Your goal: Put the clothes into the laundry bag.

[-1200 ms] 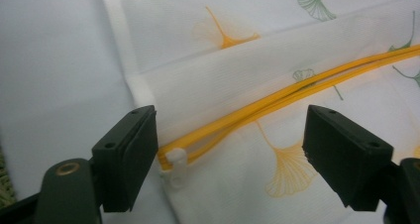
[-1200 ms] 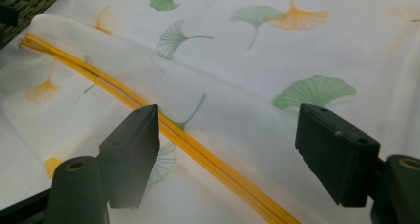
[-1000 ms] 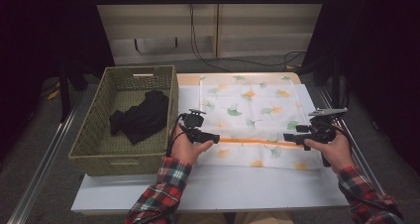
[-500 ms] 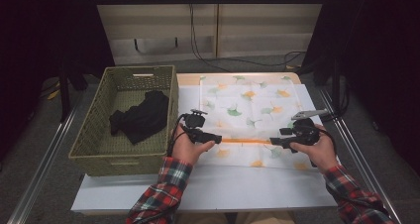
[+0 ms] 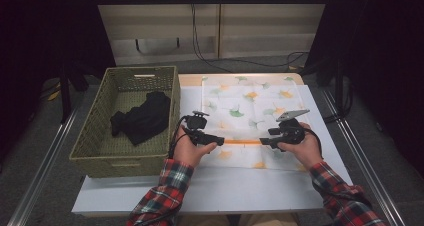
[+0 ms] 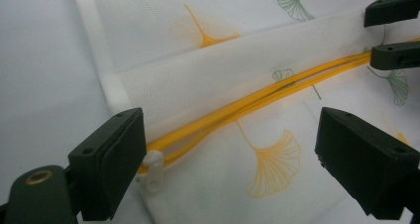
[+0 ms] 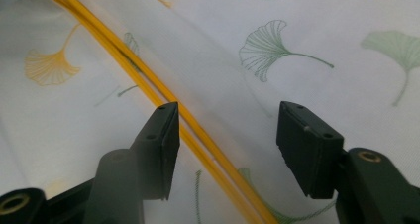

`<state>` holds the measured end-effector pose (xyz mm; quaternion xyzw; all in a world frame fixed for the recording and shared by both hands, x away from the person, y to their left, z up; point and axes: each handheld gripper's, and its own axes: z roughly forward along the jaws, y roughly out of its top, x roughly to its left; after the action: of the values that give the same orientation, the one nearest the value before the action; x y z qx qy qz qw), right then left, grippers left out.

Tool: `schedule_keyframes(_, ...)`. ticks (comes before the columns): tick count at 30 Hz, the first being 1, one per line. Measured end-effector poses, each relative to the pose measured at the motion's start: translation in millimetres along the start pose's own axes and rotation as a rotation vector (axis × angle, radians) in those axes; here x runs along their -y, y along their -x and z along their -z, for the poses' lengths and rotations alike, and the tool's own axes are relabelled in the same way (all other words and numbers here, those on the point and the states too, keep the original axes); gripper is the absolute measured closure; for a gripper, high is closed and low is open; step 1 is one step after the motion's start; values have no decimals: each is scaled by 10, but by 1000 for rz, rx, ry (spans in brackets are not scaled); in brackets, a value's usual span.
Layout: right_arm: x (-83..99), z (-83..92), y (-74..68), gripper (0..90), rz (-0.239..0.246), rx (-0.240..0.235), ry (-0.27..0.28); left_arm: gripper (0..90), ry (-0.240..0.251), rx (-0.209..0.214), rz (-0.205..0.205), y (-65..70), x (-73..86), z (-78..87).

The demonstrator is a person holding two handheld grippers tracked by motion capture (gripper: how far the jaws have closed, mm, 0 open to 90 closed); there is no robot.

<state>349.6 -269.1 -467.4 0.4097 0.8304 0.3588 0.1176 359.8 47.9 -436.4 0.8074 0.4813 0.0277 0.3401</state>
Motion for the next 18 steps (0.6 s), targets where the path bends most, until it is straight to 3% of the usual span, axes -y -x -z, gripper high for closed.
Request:
schedule_keyframes(7, -18, -121, 25, 445, 12, 5, -14, 124, -2, 0, 3, -23, 13, 5)
schedule_keyframes(14, -13, -211, 0, 408, 71, 20, -29, 126, -1, 0, 2, -14, 24, 13)
schedule_keyframes(18, -19, -224, -1, 456, 66, 31, -24, 127, -1, -10, -1, -7, 31, 9)
